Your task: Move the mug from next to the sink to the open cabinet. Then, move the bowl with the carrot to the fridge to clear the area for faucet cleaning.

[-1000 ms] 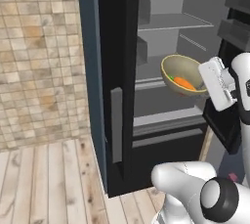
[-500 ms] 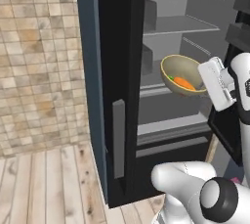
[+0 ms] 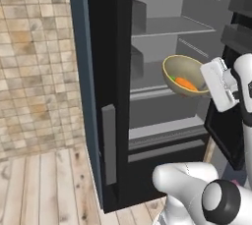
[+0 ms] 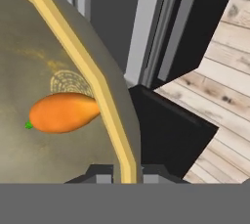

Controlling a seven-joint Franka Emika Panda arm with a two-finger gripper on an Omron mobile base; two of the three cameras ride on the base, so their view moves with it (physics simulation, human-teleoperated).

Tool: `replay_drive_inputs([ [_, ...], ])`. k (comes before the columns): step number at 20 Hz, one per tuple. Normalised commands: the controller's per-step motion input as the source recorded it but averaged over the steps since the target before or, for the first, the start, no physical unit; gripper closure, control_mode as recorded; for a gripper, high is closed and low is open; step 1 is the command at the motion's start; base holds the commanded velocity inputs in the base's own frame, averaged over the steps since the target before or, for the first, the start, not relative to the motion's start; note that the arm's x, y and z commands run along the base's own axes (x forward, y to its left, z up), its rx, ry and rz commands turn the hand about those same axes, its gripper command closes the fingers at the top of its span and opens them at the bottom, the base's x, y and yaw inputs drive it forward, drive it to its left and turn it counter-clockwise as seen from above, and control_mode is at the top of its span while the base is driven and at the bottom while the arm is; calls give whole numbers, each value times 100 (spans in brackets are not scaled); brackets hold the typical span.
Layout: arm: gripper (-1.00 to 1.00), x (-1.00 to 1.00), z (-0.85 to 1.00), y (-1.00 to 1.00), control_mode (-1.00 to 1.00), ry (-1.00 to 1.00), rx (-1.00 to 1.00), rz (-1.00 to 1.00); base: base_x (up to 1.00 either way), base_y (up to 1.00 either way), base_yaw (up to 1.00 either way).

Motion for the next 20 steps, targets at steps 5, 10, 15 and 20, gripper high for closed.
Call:
replay_drive_inputs([
  [5, 100, 0, 0, 0, 100, 0, 0, 0, 80, 0, -7],
  [10, 100, 0, 0, 0, 100, 0, 0, 0, 61, -6, -4],
  [15, 100, 0, 0, 0, 100, 0, 0, 0, 16, -8, -4],
  [20, 100, -9, 24, 0, -100, -7, -1, -4, 0, 0, 0],
])
